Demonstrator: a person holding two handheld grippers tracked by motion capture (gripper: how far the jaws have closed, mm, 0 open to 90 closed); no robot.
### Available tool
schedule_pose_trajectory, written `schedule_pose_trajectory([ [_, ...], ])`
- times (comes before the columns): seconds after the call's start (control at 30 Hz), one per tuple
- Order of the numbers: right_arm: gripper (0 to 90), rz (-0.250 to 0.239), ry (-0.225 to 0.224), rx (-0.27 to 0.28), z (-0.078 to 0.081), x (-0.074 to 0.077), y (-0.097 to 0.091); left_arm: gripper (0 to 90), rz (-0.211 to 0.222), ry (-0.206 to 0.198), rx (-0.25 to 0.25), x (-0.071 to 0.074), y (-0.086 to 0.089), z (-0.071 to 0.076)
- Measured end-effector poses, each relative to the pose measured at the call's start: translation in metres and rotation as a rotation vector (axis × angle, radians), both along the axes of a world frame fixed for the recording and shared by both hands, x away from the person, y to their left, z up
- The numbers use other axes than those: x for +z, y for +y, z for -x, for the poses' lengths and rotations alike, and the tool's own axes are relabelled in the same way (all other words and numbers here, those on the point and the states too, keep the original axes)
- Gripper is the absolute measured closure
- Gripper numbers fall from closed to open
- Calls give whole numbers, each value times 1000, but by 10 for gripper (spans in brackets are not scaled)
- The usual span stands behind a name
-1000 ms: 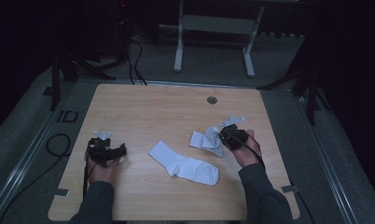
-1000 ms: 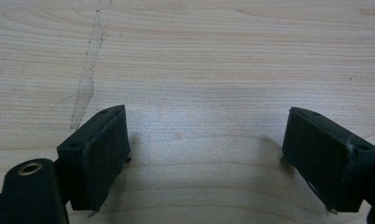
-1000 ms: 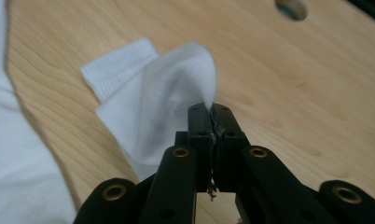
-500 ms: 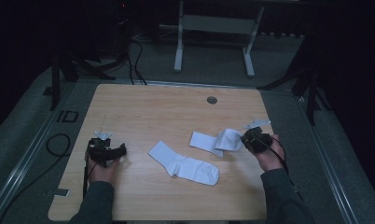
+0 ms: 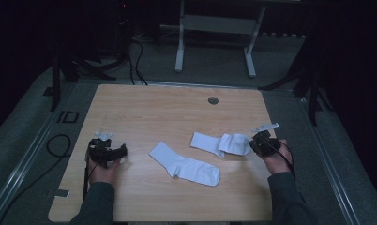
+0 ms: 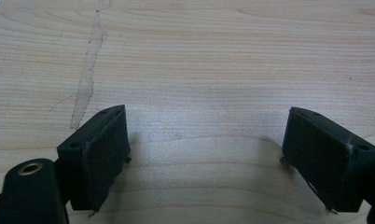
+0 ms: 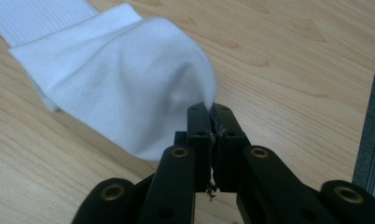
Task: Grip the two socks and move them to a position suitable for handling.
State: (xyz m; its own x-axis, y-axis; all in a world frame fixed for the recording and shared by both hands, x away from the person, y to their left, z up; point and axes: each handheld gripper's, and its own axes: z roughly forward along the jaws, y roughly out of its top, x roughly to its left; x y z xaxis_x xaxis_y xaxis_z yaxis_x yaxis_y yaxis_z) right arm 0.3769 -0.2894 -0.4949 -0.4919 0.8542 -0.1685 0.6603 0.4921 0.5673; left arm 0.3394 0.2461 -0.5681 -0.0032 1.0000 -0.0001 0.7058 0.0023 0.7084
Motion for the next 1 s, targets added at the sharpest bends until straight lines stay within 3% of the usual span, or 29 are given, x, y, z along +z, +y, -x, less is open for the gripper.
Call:
schedule_pose_trajectory([
  [0.03,786,-2,-7,-6,0,1,0,145,0,0,0,0,0,0],
  [0.23,735,-13,-38,10,2,13,8,145,0,0,0,0,0,0],
  [0.5,735,-13,-38,99,-4,14,50,145,-2,1,-5,0,0,0],
  [0.73,802,35,24,168,-22,-8,89,145,-2,1,-7,0,0,0],
  [0.83,832,86,62,150,-28,-23,94,145,-2,1,-7,0,0,0],
  [1.0,853,100,103,134,-25,-41,89,145,-2,2,-9,0,0,0],
])
